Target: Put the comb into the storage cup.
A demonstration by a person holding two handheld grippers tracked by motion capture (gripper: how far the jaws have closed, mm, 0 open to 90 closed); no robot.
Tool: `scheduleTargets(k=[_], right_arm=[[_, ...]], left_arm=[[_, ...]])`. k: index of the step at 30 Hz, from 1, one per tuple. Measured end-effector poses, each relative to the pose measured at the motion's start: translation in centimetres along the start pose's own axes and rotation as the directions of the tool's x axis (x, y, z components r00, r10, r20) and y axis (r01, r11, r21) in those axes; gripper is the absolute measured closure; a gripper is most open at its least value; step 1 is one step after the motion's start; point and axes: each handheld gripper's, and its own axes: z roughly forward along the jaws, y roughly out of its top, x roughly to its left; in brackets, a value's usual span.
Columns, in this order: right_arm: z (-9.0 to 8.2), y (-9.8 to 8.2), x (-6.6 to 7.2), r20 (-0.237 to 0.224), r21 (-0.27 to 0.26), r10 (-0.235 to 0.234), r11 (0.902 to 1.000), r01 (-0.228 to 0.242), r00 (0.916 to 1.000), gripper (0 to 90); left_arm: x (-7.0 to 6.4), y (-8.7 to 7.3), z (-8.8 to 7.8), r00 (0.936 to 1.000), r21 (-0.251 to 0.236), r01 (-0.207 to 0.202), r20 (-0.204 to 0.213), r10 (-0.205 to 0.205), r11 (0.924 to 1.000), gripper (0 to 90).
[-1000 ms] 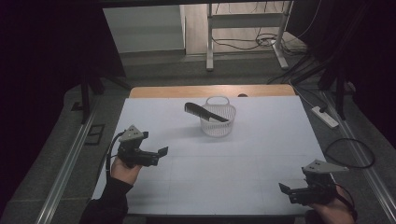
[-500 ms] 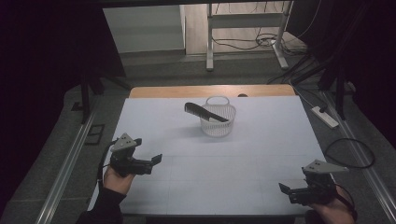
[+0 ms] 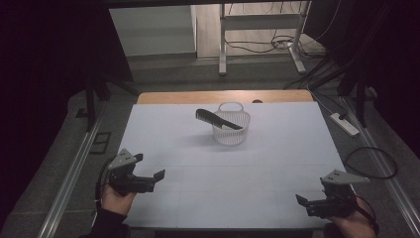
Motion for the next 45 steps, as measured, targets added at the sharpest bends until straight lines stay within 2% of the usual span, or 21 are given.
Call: scheduleTargets(k=[12, 27, 42, 45], right_arm=[[0.0, 0.0, 0.0, 0.003, 0.0, 0.001, 1.0, -0.001, 1.0, 0.0], [0.0, 0.0, 0.0, 0.007, 0.002, 0.004, 1.0, -0.004, 1.0, 0.0], [0.0, 0.0, 0.0, 0.011, 0.002, 0.004, 1.0, -0.004, 0.9999, 0.0], [0.1, 0.0, 0.1, 0.011, 0.003, 0.001, 1.0, -0.002, 0.9999, 0.0]], left_arm=[[0.2, -1.5, -1.7, 0.9992, 0.0, 0.027, -0.03, -0.027, 0.9996, 0.1], [0.0, -3.5, -3.0, 0.995, 0.048, 0.053, -0.087, -0.049, 0.9974, 0.0], [-0.8, -4.4, -3.1, 0.9916, 0.116, 0.033, -0.128, -0.018, 0.9927, 0.0], [-0.9, -4.3, -2.8, 0.9894, 0.149, 0.026, -0.145, -0.004, 0.9885, 0.8]])
